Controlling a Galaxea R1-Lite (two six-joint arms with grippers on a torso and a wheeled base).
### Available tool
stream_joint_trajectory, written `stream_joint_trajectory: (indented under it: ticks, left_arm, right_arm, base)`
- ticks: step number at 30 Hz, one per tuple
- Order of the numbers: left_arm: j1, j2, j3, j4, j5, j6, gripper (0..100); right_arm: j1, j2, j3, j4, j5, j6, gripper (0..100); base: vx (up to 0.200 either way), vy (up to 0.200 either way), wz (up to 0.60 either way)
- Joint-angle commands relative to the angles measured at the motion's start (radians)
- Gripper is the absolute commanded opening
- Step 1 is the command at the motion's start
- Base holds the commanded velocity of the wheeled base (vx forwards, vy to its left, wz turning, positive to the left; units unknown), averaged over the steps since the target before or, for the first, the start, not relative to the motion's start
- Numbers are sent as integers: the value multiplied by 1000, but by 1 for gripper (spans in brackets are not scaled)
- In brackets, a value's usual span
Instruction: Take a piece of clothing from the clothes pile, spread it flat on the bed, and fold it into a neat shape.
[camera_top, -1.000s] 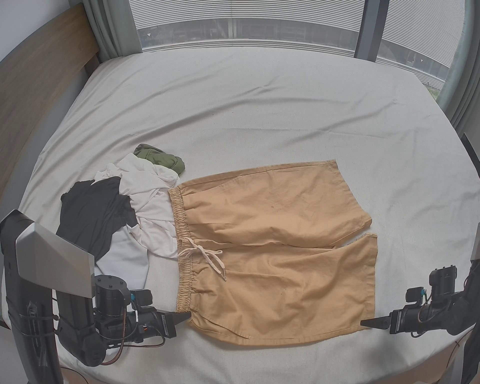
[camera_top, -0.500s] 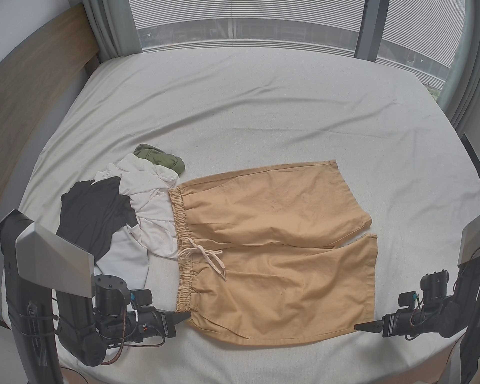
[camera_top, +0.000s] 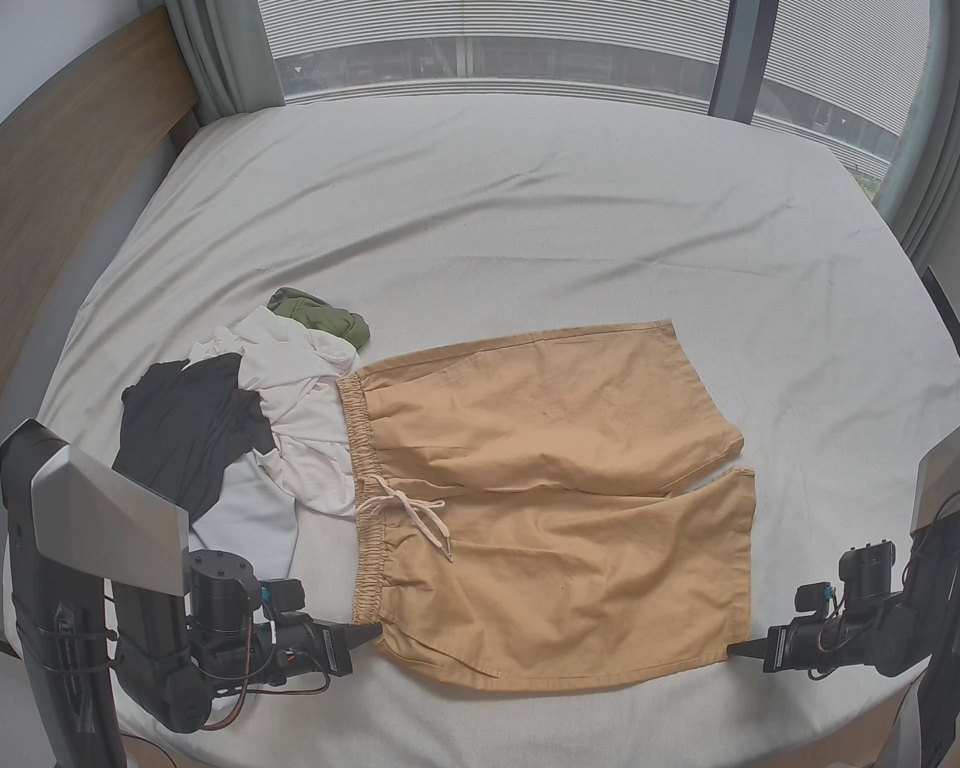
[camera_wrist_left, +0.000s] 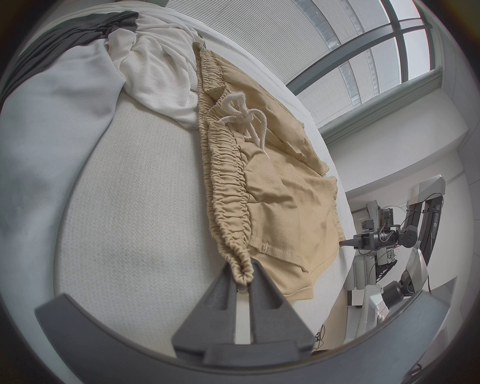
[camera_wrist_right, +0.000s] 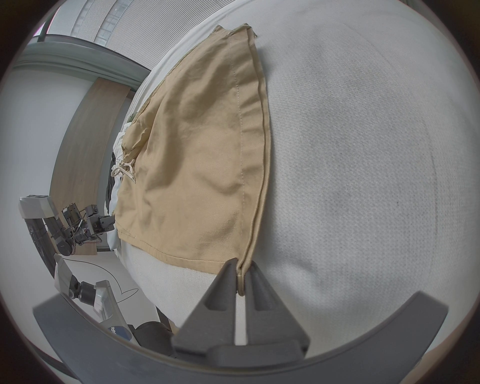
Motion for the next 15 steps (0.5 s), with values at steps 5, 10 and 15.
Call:
stream_joint_trajectory:
  ticks: [5,10,15]
  left_arm:
    - [1,-61,105,-1,14,-4,0]
    - [10,-70,151,1,16,-2,0]
    - [15,-80,151,4,14,-6,0]
  right_arm:
    - [-4,-158,18,172,-1,-16,0]
    - [15,-245,18,273,-1,-22,0]
    - [24,-268,18,338,-8,-24,0]
  base:
    - [0,0,0]
    - [0,0,0]
    - [0,0,0]
